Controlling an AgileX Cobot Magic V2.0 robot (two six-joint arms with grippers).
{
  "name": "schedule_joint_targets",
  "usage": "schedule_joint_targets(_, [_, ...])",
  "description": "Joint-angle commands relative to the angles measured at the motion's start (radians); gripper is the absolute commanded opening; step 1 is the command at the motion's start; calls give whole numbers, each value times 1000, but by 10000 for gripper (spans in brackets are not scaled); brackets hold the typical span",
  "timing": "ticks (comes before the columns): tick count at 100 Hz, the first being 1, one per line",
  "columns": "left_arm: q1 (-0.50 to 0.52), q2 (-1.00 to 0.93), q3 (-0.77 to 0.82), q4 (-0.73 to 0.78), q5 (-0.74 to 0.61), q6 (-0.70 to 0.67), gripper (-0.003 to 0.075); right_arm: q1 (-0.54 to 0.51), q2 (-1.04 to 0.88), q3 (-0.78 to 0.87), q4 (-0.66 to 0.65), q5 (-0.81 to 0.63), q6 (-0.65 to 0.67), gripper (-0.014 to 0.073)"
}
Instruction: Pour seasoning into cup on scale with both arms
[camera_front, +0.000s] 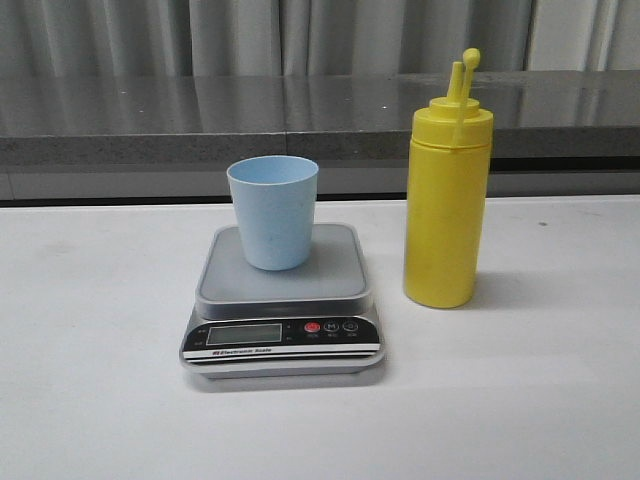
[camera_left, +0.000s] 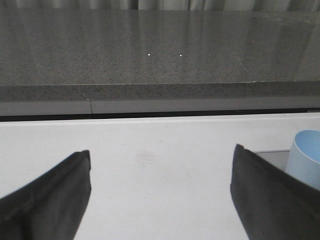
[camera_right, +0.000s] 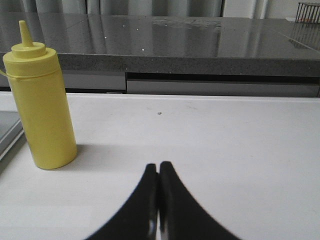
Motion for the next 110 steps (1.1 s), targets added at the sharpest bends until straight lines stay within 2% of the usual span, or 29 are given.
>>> schedule_joint_targets(1, [0,-73,23,-14,-87,-8,554,-7,-19,-21,-13,-79,-10,-68])
schedule_joint_targets(21, [0,-222,102,-14,-59,-8,554,-7,-19,-21,-13,-79,-10,-68])
schedule_joint_targets(38, [0,-263,123,-14,-57,-8,538,-7,-19,-21,-13,-79,-10,-68])
schedule_joint_targets(45, [0,-262,123,-14,-57,-8,487,-7,-19,-21,-13,-79,-10,-68])
schedule_joint_targets(52, [0,-262,125,-14,-57,-8,402,-7,-19,-21,-13,-79,-10,-68])
schedule_joint_targets(77, [0,-262,125,-14,-57,-8,-16,-7,-19,-21,-13,-79,-10,-68])
schedule_joint_targets(95, [0,-262,125,-14,-57,-8,-20,-7,-19,-21,-13,-101,-10,-68])
schedule_joint_targets(110, [0,-262,125,-14,-57,-8,-20,-7,-18,-32,-12,-227,18,-68])
